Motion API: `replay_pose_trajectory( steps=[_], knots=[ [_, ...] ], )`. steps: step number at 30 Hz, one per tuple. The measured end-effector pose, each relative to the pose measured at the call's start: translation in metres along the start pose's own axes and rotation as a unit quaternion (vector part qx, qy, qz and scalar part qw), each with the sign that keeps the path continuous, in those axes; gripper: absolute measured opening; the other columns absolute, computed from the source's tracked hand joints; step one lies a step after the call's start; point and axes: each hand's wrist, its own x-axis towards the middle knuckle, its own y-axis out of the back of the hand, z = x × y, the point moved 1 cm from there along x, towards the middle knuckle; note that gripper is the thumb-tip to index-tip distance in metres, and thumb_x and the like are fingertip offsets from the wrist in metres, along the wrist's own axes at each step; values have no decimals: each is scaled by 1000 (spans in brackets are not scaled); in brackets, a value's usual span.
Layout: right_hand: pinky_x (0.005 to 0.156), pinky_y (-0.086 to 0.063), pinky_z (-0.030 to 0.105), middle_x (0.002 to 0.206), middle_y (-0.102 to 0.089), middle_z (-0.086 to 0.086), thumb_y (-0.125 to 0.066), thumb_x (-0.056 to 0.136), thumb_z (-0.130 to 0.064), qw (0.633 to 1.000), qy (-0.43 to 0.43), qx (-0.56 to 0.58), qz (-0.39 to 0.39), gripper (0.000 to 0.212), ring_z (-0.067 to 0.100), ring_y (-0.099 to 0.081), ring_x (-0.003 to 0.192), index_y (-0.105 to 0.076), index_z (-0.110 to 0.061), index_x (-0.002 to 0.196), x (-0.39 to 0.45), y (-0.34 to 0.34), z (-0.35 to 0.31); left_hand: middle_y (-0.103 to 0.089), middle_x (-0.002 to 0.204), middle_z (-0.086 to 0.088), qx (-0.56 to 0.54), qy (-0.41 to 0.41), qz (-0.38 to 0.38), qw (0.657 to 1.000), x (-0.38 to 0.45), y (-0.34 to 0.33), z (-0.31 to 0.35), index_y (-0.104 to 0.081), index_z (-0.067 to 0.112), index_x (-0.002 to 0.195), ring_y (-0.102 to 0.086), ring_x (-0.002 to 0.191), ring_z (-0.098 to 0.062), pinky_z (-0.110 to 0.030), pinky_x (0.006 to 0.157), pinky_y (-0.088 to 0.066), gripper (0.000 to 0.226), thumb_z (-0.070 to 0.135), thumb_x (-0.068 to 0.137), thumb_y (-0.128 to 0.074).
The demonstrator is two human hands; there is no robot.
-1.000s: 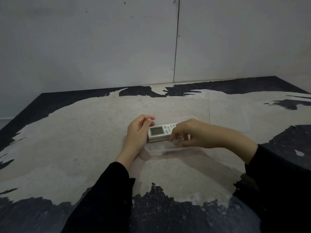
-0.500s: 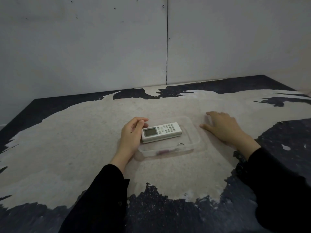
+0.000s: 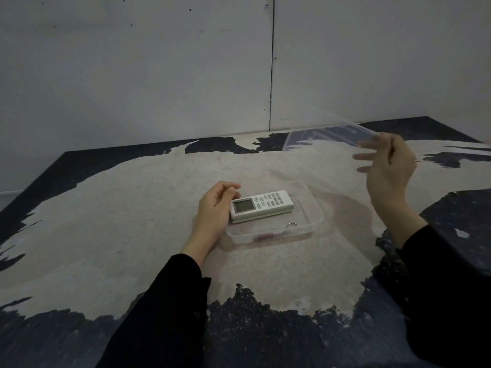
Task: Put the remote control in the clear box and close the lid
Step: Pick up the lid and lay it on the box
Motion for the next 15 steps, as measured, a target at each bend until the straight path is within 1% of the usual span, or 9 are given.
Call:
replay_pose_trajectory(
  steps=[2, 4, 6, 8, 10, 11, 13, 15],
  knots=[
    [42, -52, 23, 83, -68, 1, -34, 100, -26, 994, -92, 60, -27, 26, 11, -66, 56, -54, -11, 104, -6, -7, 0, -66, 81, -4, 4, -2, 0, 1000, 1, 0, 0, -66, 21, 86, -62, 80, -17, -27, 74, -50, 20, 16, 91, -47],
    [39, -49, 20, 80, -66, 3, -36, 99, -25, 982, -160, 78, -70, 21, 9, -62, 48, -52, -11, 103, -14, -16, 6, -66, 81, -4, 7, -4, 1, 1000, 1, 0, 0, -66, 22, 85, -63, 80, -18, -26, 75, -50, 19, 17, 90, -48],
    [36, -45, 18, 79, -64, 5, -39, 98, -21, 969, -199, 66, -128, 18, 7, -59, 40, -52, -9, 101, -24, -27, 14, -66, 80, -3, 8, -4, 2, 1000, 1, 0, 0, -65, 22, 85, -62, 80, -18, -25, 74, -49, 19, 19, 91, -47],
    [36, -44, 17, 78, -63, 4, -43, 97, -19, 963, -199, 22, -179, 17, 6, -58, 39, -55, -8, 98, -33, -37, 17, -64, 79, -1, 13, -6, 5, 1000, -1, -1, 2, -65, 22, 84, -61, 79, -16, -21, 71, -48, 21, 20, 92, -45],
    [42, -46, 15, 80, -64, 4, -48, 94, -18, 960, -179, -3, -214, 17, 9, -60, 47, -59, -6, 99, -38, -43, 14, -64, 80, 0, 15, -2, 7, 1000, -3, -1, 5, -65, 17, 88, -60, 79, -15, -22, 71, -49, 23, 22, 93, -43],
    [48, -47, 16, 83, -65, 5, -51, 93, -18, 957, -167, -12, -238, 18, 11, -60, 56, -61, -6, 101, -40, -45, 12, -65, 81, 0, 15, -2, 8, 1000, -4, -1, 6, -65, 14, 90, -60, 79, -15, -24, 73, -49, 24, 24, 93, -44],
    [65, -48, 20, 96, -65, 3, -56, 90, -16, 943, -142, -50, -296, 22, 13, -59, 77, -63, -10, 110, -44, -46, 9, -65, 81, -1, 18, 0, 7, 1000, -6, -1, 8, -64, 10, 93, -59, 78, -14, -26, 75, -47, 24, 26, 92, -47],
    [80, -43, 22, 111, -61, 1, -55, 89, -14, 929, -123, -86, -339, 33, 13, -56, 94, -58, -15, 123, -48, -45, 9, -66, 84, -1, 5, 14, 5, 1000, -6, -1, 9, -63, 11, 99, -60, 80, -13, -23, 75, -48, 21, 25, 91, -50]
  ],
)
